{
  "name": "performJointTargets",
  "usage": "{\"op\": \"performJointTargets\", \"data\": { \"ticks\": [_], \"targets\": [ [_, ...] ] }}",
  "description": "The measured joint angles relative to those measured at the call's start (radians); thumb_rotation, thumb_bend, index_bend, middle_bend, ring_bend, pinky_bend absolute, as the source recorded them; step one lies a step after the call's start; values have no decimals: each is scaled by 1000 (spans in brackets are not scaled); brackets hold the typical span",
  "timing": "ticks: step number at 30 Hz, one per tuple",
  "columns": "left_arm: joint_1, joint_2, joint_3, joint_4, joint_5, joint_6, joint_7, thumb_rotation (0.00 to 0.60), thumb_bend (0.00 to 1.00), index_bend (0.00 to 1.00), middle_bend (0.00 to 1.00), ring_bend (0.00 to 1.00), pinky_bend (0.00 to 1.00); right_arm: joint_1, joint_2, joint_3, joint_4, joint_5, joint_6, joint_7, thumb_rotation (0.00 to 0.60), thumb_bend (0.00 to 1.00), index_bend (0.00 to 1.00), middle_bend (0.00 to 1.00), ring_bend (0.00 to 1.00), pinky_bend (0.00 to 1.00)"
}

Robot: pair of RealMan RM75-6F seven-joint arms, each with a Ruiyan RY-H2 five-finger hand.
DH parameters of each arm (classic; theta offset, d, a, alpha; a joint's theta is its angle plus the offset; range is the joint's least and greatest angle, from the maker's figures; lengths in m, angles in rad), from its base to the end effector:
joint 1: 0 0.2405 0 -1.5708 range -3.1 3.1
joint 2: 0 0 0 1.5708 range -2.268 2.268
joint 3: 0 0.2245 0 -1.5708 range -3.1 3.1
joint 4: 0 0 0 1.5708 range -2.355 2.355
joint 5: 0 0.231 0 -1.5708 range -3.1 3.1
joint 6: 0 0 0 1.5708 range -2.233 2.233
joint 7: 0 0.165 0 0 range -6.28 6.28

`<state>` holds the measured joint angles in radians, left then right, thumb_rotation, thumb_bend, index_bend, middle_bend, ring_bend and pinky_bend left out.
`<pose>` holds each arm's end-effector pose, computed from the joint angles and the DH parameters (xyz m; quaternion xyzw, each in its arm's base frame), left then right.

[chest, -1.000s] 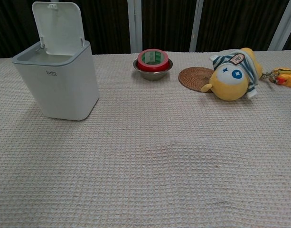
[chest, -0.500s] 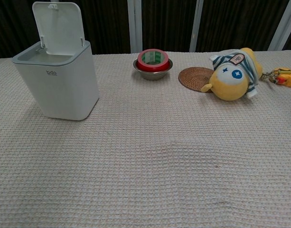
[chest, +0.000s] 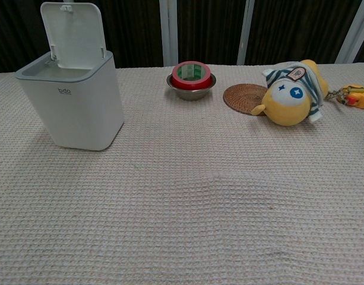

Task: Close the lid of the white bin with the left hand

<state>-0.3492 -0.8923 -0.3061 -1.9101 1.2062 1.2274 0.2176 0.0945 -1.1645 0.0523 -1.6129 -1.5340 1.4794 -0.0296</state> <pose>-0.1921 0.3098 0.1741 -0.6129 -0.3411 -0.4052 0.5864 -0.2780 -0.2040 0.1097 0.6043 -0.3834 0.4022 0.5710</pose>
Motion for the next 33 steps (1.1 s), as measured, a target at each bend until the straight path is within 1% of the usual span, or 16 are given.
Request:
{"op": "performJointTargets", "data": {
  "ticks": [4, 7, 11, 16, 19, 22, 28, 33],
  "targets": [
    [-111, 48, -50, -23, -189, -160, 27, 600, 729, 1, 1000, 960, 985, 0, 1, 1, -3, 8, -5, 5, 600, 237, 0, 0, 0, 0],
    [-208, 64, -72, -17, -322, -254, 76, 600, 734, 26, 1000, 965, 987, 1, 4, 2, -5, 14, -9, 12, 600, 237, 0, 0, 0, 0],
    [-328, 60, -82, 8, -476, -325, 160, 600, 750, 76, 1000, 971, 992, 0, 7, 3, -7, 16, -12, 20, 600, 237, 0, 0, 0, 0],
    [-461, 19, -75, 52, -645, -354, 268, 600, 764, 149, 1000, 975, 994, 1, 10, 3, -8, 20, -17, 28, 600, 237, 0, 0, 0, 0],
    [-527, -9, -65, 72, -734, -356, 317, 600, 769, 196, 1000, 976, 995, 2, 12, 5, -9, 26, -20, 34, 600, 237, 0, 0, 0, 0],
    [-584, -35, -51, 88, -812, -354, 359, 600, 769, 218, 1000, 975, 995, 2, 14, 6, -10, 30, -23, 39, 600, 237, 0, 0, 0, 0],
    [-673, -85, -20, 126, -925, -349, 414, 600, 769, 221, 1000, 976, 995, 0, 18, 5, -13, 28, -20, 45, 600, 237, 0, 0, 0, 0],
    [-717, -116, -6, 152, -976, -349, 433, 600, 770, 225, 1000, 976, 995, 1, 18, 6, -12, 31, -23, 48, 600, 238, 0, 0, 0, 0]
  ]
}}
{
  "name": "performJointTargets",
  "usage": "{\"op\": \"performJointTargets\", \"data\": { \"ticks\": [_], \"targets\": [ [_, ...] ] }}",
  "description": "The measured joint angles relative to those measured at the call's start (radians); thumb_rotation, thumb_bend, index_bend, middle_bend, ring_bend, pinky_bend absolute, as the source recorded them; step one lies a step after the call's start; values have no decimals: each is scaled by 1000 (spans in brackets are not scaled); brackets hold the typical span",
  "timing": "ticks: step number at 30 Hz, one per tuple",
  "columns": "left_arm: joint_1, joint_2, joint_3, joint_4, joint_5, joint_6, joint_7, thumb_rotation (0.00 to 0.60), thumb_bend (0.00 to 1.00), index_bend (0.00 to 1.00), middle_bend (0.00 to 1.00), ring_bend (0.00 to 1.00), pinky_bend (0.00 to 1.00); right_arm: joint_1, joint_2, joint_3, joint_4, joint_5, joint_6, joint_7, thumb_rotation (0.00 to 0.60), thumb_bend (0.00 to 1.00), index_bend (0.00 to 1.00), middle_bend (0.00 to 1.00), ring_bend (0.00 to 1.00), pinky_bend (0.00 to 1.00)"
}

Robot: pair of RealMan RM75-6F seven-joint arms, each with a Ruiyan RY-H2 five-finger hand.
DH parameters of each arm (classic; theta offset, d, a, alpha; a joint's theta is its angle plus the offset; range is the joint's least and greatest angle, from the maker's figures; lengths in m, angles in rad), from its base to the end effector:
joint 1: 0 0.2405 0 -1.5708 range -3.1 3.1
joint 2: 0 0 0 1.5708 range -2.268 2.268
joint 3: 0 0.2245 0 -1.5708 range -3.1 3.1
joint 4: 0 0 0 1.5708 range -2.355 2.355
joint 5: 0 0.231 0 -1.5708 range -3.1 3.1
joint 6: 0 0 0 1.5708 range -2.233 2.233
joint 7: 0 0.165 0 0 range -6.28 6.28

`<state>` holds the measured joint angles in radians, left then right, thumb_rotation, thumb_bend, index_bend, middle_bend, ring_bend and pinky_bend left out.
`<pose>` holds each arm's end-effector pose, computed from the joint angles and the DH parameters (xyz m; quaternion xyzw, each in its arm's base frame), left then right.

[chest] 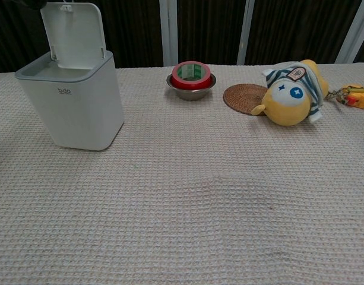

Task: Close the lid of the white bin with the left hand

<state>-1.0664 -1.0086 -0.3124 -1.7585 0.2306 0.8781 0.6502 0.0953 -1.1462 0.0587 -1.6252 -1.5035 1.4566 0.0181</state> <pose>-0.0809 0.4284 0.1144 -0.6573 -0.4354 -0.3000 0.5371 -0.2828 -0.2058 0.1132 0.5905 -0.4072 0.4046 0.5674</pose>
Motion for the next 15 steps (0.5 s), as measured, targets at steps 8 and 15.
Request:
{"op": "performJointTargets", "data": {
  "ticks": [8, 15],
  "targets": [
    [-29, 6, 30, -31, -54, -2, 11, 600, 771, 259, 1000, 977, 995, -4, 1, -3, 0, -6, 7, -1, 600, 238, 0, 0, 0, 0],
    [-18, 79, 39, -133, -42, -15, -15, 600, 772, 259, 1000, 977, 995, -7, 0, -7, 1, -15, 14, -6, 600, 237, 0, 0, 0, 0]
  ]
}}
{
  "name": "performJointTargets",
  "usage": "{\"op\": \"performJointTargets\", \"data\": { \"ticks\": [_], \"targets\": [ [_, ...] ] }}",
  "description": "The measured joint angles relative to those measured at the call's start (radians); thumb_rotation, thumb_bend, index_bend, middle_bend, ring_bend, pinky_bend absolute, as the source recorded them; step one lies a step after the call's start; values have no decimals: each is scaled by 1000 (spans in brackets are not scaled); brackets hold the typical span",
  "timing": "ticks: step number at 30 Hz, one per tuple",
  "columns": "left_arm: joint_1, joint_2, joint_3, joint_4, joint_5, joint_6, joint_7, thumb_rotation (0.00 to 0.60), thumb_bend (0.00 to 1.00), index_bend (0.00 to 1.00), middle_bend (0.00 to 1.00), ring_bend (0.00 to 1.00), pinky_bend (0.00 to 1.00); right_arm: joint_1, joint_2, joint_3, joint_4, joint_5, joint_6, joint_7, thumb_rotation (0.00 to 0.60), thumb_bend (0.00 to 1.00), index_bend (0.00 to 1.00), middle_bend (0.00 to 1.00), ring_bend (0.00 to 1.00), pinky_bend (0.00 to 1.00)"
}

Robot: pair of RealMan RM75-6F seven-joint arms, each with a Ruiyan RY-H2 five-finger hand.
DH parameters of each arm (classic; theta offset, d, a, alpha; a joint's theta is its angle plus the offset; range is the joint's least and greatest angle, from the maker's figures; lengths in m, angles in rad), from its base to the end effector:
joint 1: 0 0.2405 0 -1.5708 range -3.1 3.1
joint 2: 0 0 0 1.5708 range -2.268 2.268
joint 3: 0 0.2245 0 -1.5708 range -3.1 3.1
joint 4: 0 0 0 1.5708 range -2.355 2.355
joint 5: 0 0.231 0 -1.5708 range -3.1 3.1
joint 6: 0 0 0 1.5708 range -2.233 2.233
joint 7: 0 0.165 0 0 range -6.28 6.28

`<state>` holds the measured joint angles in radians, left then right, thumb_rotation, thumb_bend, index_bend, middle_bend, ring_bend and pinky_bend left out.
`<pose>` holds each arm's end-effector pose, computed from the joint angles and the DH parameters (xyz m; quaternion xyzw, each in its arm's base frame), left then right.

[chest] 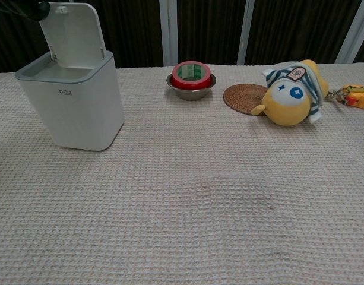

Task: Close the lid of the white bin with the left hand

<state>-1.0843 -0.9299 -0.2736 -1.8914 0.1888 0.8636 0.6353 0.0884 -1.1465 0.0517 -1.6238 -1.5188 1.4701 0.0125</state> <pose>-0.0771 0.4022 0.1083 -0.6755 -0.4543 -0.2809 0.5084 -0.2820 -0.2022 0.1133 0.5937 -0.4019 0.4050 0.5674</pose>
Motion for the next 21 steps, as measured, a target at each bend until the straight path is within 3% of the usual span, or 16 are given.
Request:
{"op": "performJointTargets", "data": {
  "ticks": [10, 21],
  "targets": [
    [32, 101, 47, -140, 64, -6, -30, 600, 771, 260, 1000, 977, 995, -3, -1, -3, -1, -8, 6, 4, 600, 237, 0, 0, 0, 0],
    [70, 124, 103, -198, 138, -1, -59, 600, 771, 264, 1000, 977, 995, -5, -2, -4, -2, -13, 10, 2, 600, 237, 0, 0, 0, 0]
  ]
}}
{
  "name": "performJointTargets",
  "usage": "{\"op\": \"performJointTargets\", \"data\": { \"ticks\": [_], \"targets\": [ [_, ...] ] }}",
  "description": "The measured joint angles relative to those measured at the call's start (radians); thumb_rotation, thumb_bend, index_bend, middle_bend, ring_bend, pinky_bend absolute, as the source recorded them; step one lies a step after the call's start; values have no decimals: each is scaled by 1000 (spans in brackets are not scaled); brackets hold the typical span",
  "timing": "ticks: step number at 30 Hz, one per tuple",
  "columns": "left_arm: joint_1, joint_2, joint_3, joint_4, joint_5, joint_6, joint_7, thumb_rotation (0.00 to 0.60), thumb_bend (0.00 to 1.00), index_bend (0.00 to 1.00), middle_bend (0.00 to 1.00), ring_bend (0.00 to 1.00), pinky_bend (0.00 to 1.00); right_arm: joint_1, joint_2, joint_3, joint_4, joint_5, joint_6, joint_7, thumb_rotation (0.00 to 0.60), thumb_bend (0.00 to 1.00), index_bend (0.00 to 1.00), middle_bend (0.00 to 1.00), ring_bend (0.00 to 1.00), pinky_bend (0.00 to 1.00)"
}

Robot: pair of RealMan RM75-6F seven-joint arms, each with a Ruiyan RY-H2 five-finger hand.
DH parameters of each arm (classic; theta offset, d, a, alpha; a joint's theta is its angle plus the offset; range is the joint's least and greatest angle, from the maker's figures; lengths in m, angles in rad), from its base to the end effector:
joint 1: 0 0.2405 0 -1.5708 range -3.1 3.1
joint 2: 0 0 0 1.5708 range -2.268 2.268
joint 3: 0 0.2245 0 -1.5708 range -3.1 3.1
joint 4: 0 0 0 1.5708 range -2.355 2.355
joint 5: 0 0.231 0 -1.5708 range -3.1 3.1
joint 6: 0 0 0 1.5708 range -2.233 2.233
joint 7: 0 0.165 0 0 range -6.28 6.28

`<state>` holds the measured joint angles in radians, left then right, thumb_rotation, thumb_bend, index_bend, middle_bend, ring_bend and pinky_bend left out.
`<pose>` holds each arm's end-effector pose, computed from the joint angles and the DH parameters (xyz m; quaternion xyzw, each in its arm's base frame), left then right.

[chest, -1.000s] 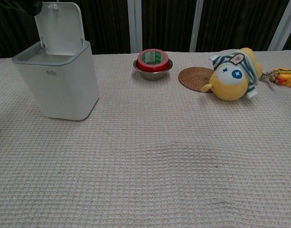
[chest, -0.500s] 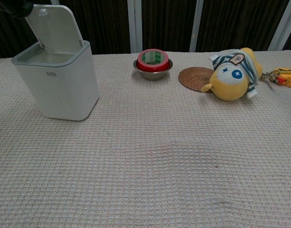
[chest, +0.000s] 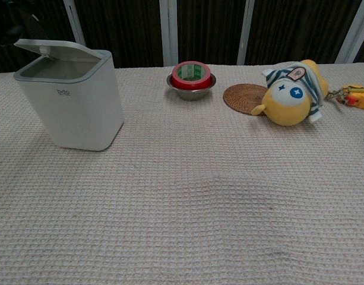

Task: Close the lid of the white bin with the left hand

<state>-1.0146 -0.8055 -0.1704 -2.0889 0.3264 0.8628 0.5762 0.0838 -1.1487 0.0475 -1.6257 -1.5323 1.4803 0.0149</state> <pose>-0.1012 0.3510 0.1057 -0.7083 -0.4537 -0.2421 0.4836 -0.2799 -0.1998 0.1126 0.5945 -0.4004 0.4095 0.5644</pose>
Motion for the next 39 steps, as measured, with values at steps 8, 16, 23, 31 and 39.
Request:
{"op": "performJointTargets", "data": {
  "ticks": [8, 16, 23, 31, 39],
  "targets": [
    [18, -34, 29, 4, 45, 14, -28, 600, 772, 264, 1000, 977, 995, -2, -1, 0, 1, -3, 4, 1, 600, 237, 0, 0, 0, 0],
    [25, -83, 58, 29, 71, 34, -36, 600, 771, 269, 1000, 977, 995, -2, 0, 0, 2, -3, 5, 3, 600, 237, 0, 0, 0, 0],
    [22, -116, 82, 51, 69, 37, -37, 600, 771, 273, 1000, 977, 995, -2, 0, 0, 2, -3, 4, 2, 600, 237, 0, 0, 0, 0],
    [19, -123, 83, 53, 68, 52, -53, 600, 771, 269, 1000, 977, 995, -3, 0, -1, 5, -11, 9, 9, 600, 237, 0, 0, 0, 0],
    [41, -52, 18, -22, 149, 102, -130, 600, 593, 105, 814, 771, 882, -4, 0, -1, 9, -14, 12, 7, 600, 238, 0, 0, 0, 0]
  ]
}}
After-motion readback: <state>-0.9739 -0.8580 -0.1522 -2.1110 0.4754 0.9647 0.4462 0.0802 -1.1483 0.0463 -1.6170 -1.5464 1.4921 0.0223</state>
